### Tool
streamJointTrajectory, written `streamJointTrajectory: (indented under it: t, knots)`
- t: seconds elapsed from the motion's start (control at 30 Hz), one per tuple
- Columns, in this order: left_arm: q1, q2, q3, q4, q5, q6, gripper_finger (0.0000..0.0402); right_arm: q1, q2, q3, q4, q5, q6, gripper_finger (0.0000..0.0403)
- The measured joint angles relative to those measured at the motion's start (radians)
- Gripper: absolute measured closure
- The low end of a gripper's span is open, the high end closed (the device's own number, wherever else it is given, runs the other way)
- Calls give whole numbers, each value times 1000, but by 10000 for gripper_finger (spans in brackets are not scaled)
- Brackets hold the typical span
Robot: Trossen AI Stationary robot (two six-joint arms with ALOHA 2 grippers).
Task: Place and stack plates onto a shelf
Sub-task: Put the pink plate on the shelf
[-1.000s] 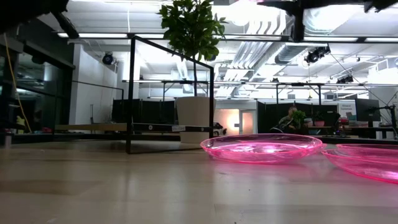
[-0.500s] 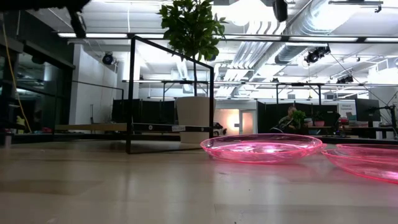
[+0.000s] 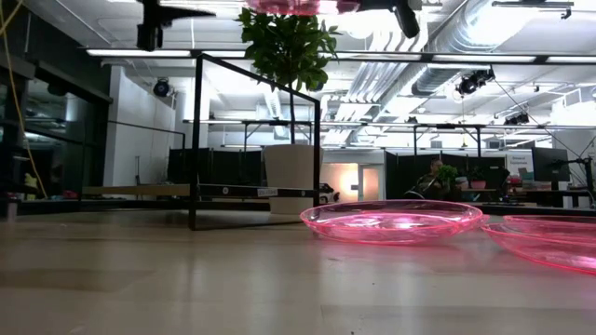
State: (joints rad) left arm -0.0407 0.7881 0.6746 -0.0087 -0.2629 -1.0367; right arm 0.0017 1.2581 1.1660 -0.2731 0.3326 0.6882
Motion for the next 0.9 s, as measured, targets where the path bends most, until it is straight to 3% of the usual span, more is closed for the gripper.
streamJointTrajectory:
  t: [0.17,0.77,0.9]
  knots:
    - [15,66,0,12,26,-61,182,0,38,0,2,-2,33,403]
    - [15,256,0,194,81,-54,181,0,112,0,80,-13,90,403]
    - [15,261,0,220,77,-34,198,0,112,0,75,-14,89,403]
